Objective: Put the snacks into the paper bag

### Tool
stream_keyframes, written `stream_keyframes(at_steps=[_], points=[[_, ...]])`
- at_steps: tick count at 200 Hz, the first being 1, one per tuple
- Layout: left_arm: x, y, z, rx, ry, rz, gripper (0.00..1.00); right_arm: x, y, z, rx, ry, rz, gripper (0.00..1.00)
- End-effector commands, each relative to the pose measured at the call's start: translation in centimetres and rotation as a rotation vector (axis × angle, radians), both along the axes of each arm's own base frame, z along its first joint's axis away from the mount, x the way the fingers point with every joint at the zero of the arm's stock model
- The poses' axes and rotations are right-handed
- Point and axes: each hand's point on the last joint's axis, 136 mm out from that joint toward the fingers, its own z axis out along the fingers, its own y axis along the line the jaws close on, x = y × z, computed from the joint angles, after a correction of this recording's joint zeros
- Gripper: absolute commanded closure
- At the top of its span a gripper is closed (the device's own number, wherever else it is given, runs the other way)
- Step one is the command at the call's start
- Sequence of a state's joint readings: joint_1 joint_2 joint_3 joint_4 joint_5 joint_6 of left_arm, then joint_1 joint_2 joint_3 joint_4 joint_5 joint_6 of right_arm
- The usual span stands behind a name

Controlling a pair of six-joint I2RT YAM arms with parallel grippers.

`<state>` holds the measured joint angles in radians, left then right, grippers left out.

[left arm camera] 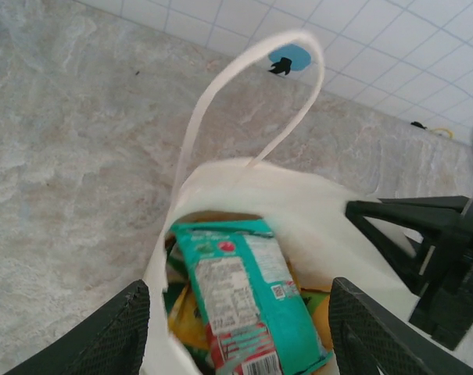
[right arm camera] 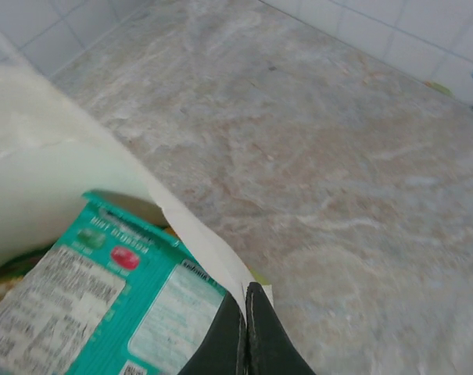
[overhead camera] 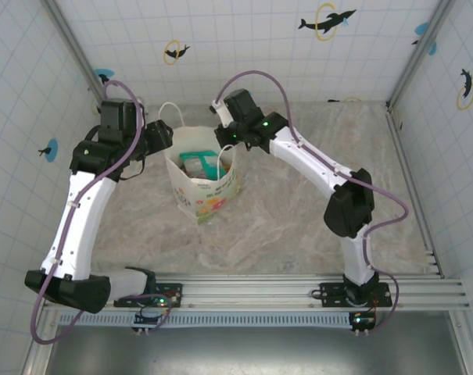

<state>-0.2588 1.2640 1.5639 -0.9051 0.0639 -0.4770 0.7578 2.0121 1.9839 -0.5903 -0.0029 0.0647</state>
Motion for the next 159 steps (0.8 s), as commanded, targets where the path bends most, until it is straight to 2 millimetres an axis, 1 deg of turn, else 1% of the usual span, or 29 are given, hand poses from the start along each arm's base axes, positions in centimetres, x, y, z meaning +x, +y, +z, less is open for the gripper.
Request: stream_keyframes(at_steps=[1,10,48,61,84,104,129,148,159], points=[[0.2,-0.3,-0.3,-0.038,0.010,-0.001,0.39,0.7,-3.7,3.6,0.052,-0.058,-0.185,1.00],[0.2,-0.4,-0.4,-0.041,0.016,0.001,0.39,0.6,-4.7,3.8,0.056,-0.055,-0.227,1.00],[0.4,-1.1,-1.4,-0.091,0.052,0.002,0.41,-0.5,-9.4,3.1,0.083,-0.022,-0.411,1.00],[0.3,-1.4,-1.7,-0.114,0.065,-0.001,0.41,-1.2,-11.1,2.7,0.097,-0.011,-0.473,1.00],[0.2,-2.1,-2.0,-0.154,0.076,-0.016,0.41,-2.4,-13.5,2.8,0.135,-0.020,-0.557,1.00],[0.0,-3.2,-2.5,-0.190,0.083,-0.042,0.41,-3.4,-14.7,2.9,0.163,-0.017,-0.601,1.00],[-0.2,-4.5,-3.0,-0.212,0.091,-0.072,0.41,-4.4,-15.9,2.3,0.154,0.001,-0.645,1.00],[-0.4,-5.9,-3.3,-0.227,0.097,-0.108,0.41,-4.8,-16.4,2.1,0.156,0.006,-0.661,1.00],[-0.4,-6.6,-3.5,-0.229,0.106,-0.121,0.40,-4.9,-16.4,2.2,0.159,0.007,-0.662,1.00]])
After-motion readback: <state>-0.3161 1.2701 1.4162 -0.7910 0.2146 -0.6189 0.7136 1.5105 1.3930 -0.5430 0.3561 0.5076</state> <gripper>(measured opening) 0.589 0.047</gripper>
